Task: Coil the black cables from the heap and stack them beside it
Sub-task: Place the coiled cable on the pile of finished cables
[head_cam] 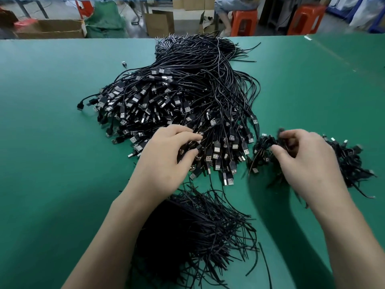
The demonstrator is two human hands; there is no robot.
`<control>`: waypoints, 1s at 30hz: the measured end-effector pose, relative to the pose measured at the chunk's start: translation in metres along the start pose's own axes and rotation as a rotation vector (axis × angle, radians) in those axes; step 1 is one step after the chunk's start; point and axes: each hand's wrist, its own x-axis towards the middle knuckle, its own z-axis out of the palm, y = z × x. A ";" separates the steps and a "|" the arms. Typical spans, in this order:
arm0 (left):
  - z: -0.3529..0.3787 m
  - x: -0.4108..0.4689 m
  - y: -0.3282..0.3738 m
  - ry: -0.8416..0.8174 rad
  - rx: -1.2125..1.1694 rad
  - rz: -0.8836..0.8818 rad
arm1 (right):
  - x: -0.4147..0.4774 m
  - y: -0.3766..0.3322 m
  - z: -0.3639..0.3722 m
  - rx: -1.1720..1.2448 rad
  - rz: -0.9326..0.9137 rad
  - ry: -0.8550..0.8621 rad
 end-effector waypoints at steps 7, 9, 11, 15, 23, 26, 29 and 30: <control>0.005 0.007 -0.004 -0.008 0.062 -0.064 | -0.001 0.005 -0.013 -0.295 0.035 -0.062; 0.005 0.019 -0.002 0.020 0.063 -0.108 | -0.003 0.001 -0.014 -0.296 0.004 -0.062; 0.003 0.036 0.000 0.086 0.052 -0.170 | -0.006 -0.006 -0.013 -0.243 -0.049 -0.064; -0.001 0.074 -0.002 0.201 0.131 -0.307 | -0.015 -0.025 -0.008 -0.091 -0.182 -0.044; 0.001 0.112 -0.003 0.125 0.576 -0.307 | -0.027 -0.039 -0.001 0.034 -0.323 -0.133; 0.000 0.114 -0.001 0.124 0.614 -0.286 | -0.026 -0.039 -0.002 0.051 -0.332 -0.160; -0.001 0.112 0.001 0.099 0.577 -0.293 | -0.025 -0.038 -0.003 0.065 -0.334 -0.181; -0.003 0.110 0.002 0.078 0.522 -0.299 | -0.025 -0.039 -0.003 0.072 -0.333 -0.185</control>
